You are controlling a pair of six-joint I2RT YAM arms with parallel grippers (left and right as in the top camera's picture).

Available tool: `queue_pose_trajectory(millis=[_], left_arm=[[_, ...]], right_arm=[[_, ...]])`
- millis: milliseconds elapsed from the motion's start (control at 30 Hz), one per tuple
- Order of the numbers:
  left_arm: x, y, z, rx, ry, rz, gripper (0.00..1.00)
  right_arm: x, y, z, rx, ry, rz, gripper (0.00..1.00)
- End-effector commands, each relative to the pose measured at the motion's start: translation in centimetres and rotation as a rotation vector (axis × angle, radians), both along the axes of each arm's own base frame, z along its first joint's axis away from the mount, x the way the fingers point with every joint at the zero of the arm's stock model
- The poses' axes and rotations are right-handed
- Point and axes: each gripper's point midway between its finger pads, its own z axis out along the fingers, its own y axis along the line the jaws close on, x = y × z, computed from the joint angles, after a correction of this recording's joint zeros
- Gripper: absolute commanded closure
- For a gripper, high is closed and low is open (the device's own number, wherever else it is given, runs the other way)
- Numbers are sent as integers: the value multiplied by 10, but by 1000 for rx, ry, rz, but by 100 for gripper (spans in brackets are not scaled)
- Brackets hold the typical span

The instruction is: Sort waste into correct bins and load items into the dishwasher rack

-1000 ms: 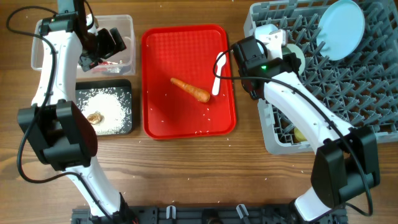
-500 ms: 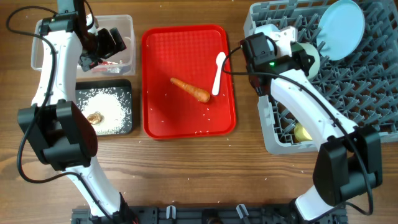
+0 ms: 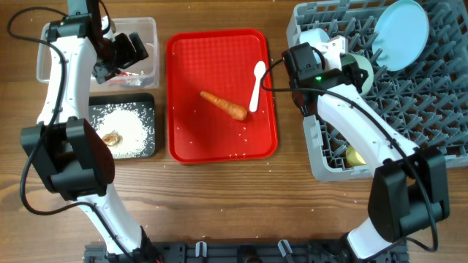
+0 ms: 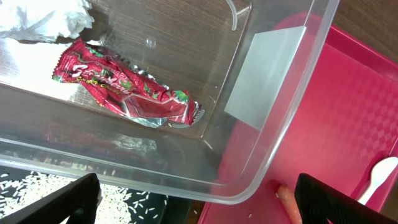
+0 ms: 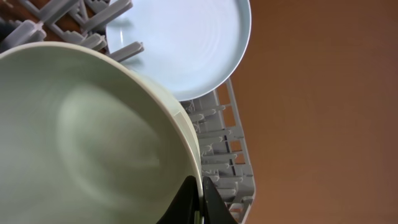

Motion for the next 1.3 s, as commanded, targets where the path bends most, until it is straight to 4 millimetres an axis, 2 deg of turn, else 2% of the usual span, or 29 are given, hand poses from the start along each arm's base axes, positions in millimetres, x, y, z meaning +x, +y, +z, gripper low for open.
queue_pose_trajectory(millis=[0,133,300,500,533,567,600,700,800,900,933,967,1000,1033,1067,1100,1200,1267], left_arm=[[4,1,14,9,-38,5,0],[4,1,14,9,-38,4,0],[4,1,14,9,-39,4,0],[4,1,14,9,-39,4,0],[4,1,14,9,-39,5,0],[4,1,14,9,-40,4,0],[4,1,14,9,-39,4,0],[4,1,14,9,-39,4,0],[4,1,14,9,-39,4,0],[4,1,14,9,-38,5,0],[4,1,14,9,-39,5,0],[4,1,14,9,-39,5,0],[4,1,14,9,-39,4,0],[4,1,14,9,-39,5,0],[4,1,14,9,-39,5,0],[4,1,14,9,-39,4,0],[5,1,14,10,-42,4,0],[5,1,14,10,-42,4,0]], right_arm=[[-1,-2,-19,-29,62,3,96],[0,-6,-25,-50,97,1,96],[12,-6,-8,-127,63,10,96],[11,-2,-12,-127,105,36,94],[10,6,-14,-122,123,59,80],[10,15,-15,-126,128,82,14],[10,23,-15,-127,127,103,0],[9,50,-13,-127,116,168,0],[8,59,-20,-49,94,188,0],[9,78,1,426,-37,179,1],[13,86,20,589,-71,215,1],[18,88,46,734,-123,252,9],[23,79,65,838,-184,252,14],[27,66,74,937,-235,231,19],[31,48,74,1015,-266,190,23],[34,33,67,1100,-272,149,26],[33,-14,24,1306,-240,-55,28],[33,-23,3,1340,-212,-123,28]])
